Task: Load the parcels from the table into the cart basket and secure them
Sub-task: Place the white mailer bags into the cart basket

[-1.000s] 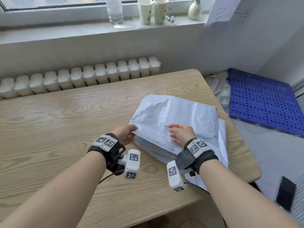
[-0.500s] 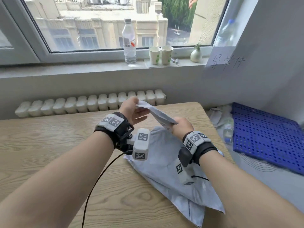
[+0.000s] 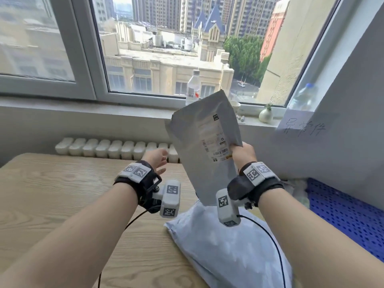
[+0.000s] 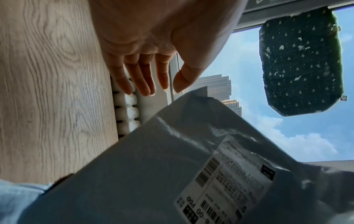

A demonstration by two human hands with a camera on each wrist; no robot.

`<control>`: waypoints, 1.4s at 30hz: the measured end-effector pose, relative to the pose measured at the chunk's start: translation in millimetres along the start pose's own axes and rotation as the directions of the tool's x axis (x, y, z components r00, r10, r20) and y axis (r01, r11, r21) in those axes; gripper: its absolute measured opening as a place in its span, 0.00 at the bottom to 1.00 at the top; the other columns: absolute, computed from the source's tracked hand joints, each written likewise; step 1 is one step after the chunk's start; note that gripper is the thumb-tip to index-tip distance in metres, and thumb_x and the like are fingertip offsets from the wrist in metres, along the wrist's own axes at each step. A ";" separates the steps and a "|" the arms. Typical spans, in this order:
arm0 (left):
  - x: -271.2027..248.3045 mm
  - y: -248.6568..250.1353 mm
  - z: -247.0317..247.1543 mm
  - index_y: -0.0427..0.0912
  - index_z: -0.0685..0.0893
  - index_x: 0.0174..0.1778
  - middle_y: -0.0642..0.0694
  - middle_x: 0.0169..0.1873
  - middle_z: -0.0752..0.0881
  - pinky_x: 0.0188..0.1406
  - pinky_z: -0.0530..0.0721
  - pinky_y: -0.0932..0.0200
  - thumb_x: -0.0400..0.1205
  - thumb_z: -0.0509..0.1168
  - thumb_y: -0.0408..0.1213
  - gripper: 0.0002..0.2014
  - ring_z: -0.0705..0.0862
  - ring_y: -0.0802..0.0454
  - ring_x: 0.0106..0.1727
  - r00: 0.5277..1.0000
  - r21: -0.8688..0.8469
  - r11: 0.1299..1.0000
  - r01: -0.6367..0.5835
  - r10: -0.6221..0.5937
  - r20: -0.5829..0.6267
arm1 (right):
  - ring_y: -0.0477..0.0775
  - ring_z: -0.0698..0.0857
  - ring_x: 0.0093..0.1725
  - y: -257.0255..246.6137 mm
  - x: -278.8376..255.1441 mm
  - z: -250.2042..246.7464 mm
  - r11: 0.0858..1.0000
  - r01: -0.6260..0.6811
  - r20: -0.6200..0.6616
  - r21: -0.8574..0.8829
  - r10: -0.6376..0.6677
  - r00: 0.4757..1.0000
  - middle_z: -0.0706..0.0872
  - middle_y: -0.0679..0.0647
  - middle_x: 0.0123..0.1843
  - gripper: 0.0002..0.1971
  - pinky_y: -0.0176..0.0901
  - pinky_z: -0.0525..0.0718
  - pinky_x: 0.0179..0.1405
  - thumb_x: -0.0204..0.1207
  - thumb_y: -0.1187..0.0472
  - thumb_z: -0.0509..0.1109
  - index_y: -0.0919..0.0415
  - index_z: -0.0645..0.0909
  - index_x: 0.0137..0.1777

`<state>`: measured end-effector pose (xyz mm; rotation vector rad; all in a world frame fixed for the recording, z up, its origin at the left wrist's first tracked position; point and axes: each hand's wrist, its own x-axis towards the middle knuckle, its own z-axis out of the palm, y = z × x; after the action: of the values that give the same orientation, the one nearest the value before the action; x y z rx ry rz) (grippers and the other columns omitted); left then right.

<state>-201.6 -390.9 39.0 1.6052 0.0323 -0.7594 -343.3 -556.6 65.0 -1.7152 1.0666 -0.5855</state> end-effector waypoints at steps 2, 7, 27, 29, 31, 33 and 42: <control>3.2 0.2 -9.8 0.39 0.76 0.51 0.44 0.53 0.76 0.61 0.75 0.51 0.84 0.59 0.32 0.03 0.76 0.51 0.59 1.000 -0.003 1.000 0.004 -0.004 -0.014 | 0.55 0.77 0.44 -9.2 -4.6 12.7 0.999 -0.002 0.053 0.041 0.000 0.999 0.82 0.60 0.43 0.09 0.45 0.73 0.45 0.76 0.69 0.60 0.65 0.82 0.46; 5.4 -5.7 -38.6 0.40 0.77 0.46 0.42 0.52 0.74 0.52 0.72 0.51 0.80 0.62 0.30 0.02 0.72 0.48 0.54 0.995 0.050 0.999 -0.018 0.023 -0.096 | 0.59 0.83 0.49 -18.9 -11.9 47.6 0.995 -0.034 0.118 0.096 0.023 0.993 0.86 0.57 0.43 0.06 0.48 0.80 0.54 0.70 0.62 0.64 0.59 0.82 0.38; -8.1 -52.3 -249.0 0.41 0.83 0.29 0.33 0.34 0.86 0.49 0.86 0.34 0.54 0.63 0.40 0.11 0.85 0.38 0.38 0.855 0.069 0.994 -0.083 0.106 -0.507 | 0.61 0.77 0.70 -47.1 -63.7 197.5 0.992 -0.079 0.401 -0.102 0.114 0.909 0.77 0.63 0.72 0.23 0.44 0.75 0.64 0.79 0.63 0.65 0.69 0.73 0.73; -28.8 -39.9 -272.9 0.41 0.82 0.27 0.36 0.32 0.84 0.48 0.86 0.37 0.55 0.62 0.41 0.10 0.82 0.42 0.36 0.805 0.098 0.986 -0.133 0.165 -0.570 | 0.59 0.76 0.70 -62.2 -78.6 220.4 0.997 -0.082 0.371 0.001 0.076 0.925 0.75 0.59 0.73 0.28 0.44 0.75 0.67 0.76 0.65 0.68 0.64 0.68 0.76; -58.7 -23.9 -292.1 0.41 0.81 0.28 0.40 0.31 0.82 0.41 0.84 0.48 0.59 0.63 0.41 0.08 0.79 0.45 0.35 0.750 0.165 0.973 -0.161 0.229 -0.620 | 0.58 0.77 0.68 -79.4 -98.3 242.2 0.998 -0.033 0.361 0.053 0.012 0.932 0.74 0.55 0.72 0.30 0.41 0.74 0.62 0.75 0.66 0.68 0.61 0.65 0.78; -79.5 -15.4 -317.5 0.42 0.82 0.32 0.43 0.29 0.81 0.36 0.75 0.57 0.67 0.66 0.36 0.02 0.77 0.45 0.37 0.706 0.231 0.961 -0.154 0.271 -0.655 | 0.58 0.81 0.58 -94.8 -120.7 267.6 0.995 -0.015 0.422 0.100 -0.029 0.906 0.80 0.53 0.61 0.26 0.43 0.76 0.54 0.75 0.68 0.66 0.59 0.70 0.73; -112.0 -22.0 -469.0 0.43 0.88 0.55 0.47 0.44 0.86 0.46 0.75 0.63 0.76 0.69 0.27 0.13 0.82 0.50 0.46 0.731 0.485 0.869 -0.097 0.393 -0.558 | 0.51 0.87 0.45 -164.4 -276.5 397.3 0.842 0.521 0.586 0.142 -0.495 0.641 0.88 0.49 0.53 0.21 0.50 0.87 0.54 0.67 0.70 0.65 0.45 0.86 0.53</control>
<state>-88.8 77.6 66.2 2.1821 0.1504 0.0529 -107.6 -103.5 86.6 -2.0528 0.1148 -0.3008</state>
